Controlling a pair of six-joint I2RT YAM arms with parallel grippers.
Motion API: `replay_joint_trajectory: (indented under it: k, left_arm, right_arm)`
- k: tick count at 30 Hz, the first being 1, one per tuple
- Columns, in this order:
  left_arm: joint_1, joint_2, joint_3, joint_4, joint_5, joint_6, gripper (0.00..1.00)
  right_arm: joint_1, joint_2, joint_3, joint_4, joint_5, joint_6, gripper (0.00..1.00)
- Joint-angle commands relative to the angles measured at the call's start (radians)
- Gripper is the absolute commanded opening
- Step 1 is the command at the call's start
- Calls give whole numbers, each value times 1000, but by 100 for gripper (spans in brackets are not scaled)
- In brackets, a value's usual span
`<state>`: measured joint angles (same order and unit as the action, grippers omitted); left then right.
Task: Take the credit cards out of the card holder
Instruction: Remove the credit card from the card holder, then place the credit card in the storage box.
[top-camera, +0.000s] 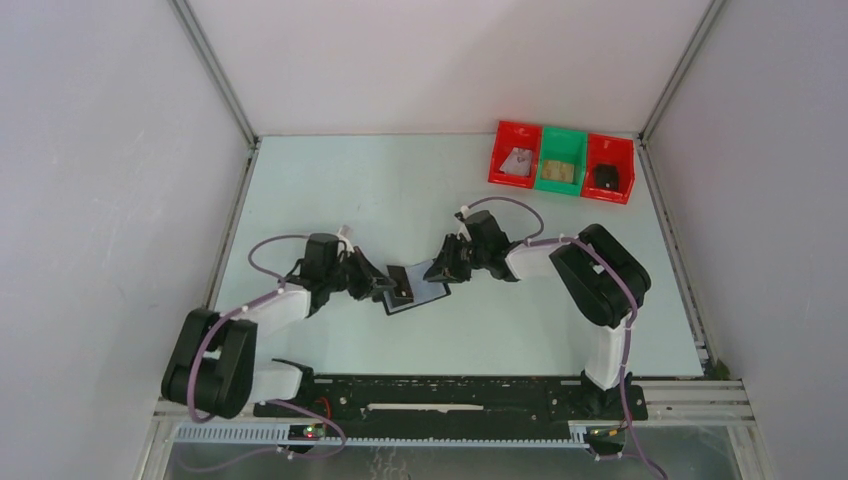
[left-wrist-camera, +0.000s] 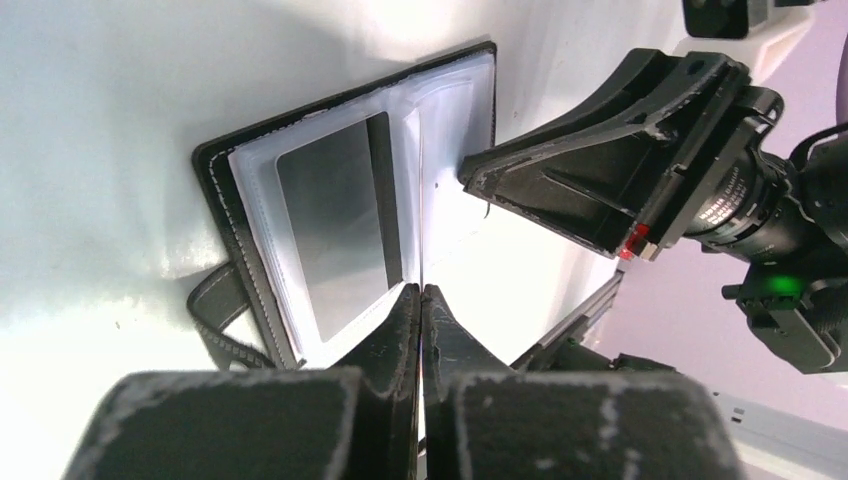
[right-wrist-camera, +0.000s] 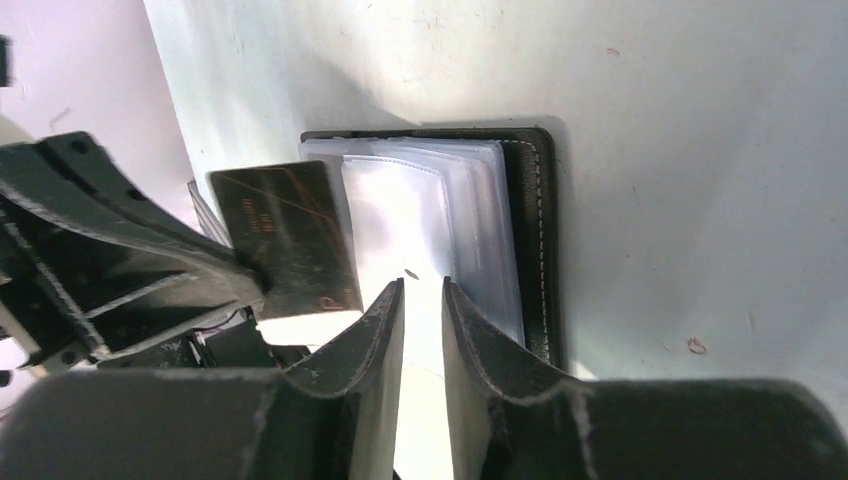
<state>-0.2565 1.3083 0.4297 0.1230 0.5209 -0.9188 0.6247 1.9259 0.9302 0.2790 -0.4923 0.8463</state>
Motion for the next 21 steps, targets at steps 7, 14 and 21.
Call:
replay_joint_trajectory:
  k: [7, 14, 21]
  left_arm:
    - [8, -168, 173, -275, 60, 204, 0]
    - [11, -197, 220, -275, 165, 231, 0]
    - [14, -213, 219, -186, 232, 178, 0]
  right_arm:
    - [-44, -144, -9, 2, -165, -58, 47]
    - [-73, -166, -90, 403, -429, 153, 75]
    - [-63, -130, -106, 607, -465, 292, 75]
